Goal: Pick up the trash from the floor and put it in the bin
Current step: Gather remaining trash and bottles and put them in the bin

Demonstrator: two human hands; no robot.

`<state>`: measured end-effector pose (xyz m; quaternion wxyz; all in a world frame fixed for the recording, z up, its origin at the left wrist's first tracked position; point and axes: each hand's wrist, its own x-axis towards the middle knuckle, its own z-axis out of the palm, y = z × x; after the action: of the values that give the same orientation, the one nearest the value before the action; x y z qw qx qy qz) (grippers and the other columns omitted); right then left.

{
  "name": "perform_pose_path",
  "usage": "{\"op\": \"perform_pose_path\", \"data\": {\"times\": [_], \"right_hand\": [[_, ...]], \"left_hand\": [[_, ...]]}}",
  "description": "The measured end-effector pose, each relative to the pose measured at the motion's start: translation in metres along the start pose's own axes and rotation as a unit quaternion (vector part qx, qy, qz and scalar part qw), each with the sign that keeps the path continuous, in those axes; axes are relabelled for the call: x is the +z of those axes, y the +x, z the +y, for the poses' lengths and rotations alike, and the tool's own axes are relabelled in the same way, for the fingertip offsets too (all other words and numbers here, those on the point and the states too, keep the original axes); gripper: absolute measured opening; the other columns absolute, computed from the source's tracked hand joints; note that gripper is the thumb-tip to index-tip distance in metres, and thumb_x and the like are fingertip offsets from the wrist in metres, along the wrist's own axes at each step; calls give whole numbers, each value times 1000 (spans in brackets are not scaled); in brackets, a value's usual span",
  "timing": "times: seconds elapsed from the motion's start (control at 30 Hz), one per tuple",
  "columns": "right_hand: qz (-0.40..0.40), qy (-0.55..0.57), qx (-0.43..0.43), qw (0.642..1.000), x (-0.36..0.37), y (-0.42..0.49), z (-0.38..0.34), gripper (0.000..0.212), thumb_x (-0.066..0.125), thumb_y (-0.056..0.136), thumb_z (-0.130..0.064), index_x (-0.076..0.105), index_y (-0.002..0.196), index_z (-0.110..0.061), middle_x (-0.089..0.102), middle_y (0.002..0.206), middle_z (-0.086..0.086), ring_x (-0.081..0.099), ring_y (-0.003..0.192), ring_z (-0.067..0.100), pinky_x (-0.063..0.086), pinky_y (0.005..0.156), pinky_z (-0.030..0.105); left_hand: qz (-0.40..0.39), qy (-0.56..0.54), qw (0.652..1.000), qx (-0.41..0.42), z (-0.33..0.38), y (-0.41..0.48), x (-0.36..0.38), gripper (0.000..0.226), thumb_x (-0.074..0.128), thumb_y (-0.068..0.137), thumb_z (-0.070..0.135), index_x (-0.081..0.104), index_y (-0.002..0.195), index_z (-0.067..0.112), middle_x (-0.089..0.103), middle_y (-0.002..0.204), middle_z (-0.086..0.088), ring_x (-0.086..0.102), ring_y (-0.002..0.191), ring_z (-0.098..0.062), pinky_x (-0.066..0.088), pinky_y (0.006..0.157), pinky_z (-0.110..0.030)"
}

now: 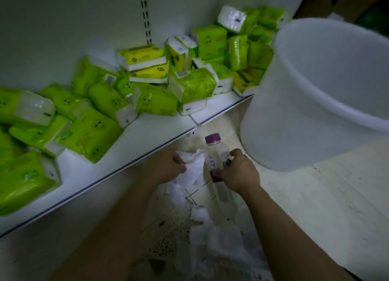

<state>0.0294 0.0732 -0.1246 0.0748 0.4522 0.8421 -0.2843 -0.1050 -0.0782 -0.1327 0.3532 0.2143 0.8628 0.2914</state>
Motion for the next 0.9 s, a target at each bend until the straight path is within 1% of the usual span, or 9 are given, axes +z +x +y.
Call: {"op": "perform_pose_path", "data": {"times": [0.07,0.13,0.3,0.43,0.53,0.6,0.73,0.83,0.9], "right_hand": [[-5,20,-1,1000,-14,-2,0,67,78,68,-42,48,121,-14,64,111,8,61,95,26,53,79,38],[-12,22,-7,1000,-27,-5,0,65,78,69,-45,49,118,-13,64,109,8,60,90,24,53,78,38],[1,21,-21,1000,-50,-15,15,66,79,66,-45,49,116,-13,63,111,8,59,92,24,45,71,31],[-54,-32,-16,998,-62,-18,28,67,80,64,-48,52,114,-13,62,108,8,62,89,24,55,78,39],[-75,-81,-32,993,-78,-16,38,60,80,64,-50,55,105,-14,62,94,4,59,72,17,49,58,29],[-81,-97,-44,991,-85,-17,46,62,79,64,-52,57,107,-13,62,86,3,59,70,17,46,57,28],[-58,-79,-44,994,-96,-26,59,69,78,63,-57,56,110,-12,58,88,3,56,77,21,43,61,30],[-9,-48,-46,998,-113,-34,61,70,77,63,-58,56,111,-13,58,93,4,55,79,21,45,65,30],[29,-20,-57,998,-129,-38,57,70,77,64,-58,55,113,-13,59,93,4,58,81,21,49,69,33]], "left_hand": [[0,-21,1000,11,14,-2,-11,5,71,75,14,68,71,15,64,66,3,63,73,-18,45,60,-21],[-40,-36,999,7,30,-5,-20,3,69,78,13,69,75,11,66,66,-1,63,64,-14,43,52,-20],[-84,-64,994,11,52,-6,-11,10,53,88,4,59,82,9,64,76,-14,61,62,-22,49,58,-30],[-47,-37,998,37,62,6,18,15,48,89,6,61,96,4,65,97,-24,65,84,-32,52,72,-38],[11,-8,999,49,64,9,41,21,45,92,11,57,109,6,63,108,-20,62,98,-37,53,83,-44],[40,-31,996,70,61,6,54,19,42,93,13,54,108,8,62,100,-16,62,94,-36,55,79,-47],[91,-37,988,121,65,-2,68,20,45,93,16,60,104,11,62,97,-8,59,89,-24,47,72,-30],[138,-73,970,186,84,-7,63,17,54,90,15,66,101,12,63,92,-5,57,84,-19,42,60,-19],[174,-100,955,219,103,-8,52,13,60,86,17,68,97,15,65,89,-6,58,81,-19,45,62,-21]]}}
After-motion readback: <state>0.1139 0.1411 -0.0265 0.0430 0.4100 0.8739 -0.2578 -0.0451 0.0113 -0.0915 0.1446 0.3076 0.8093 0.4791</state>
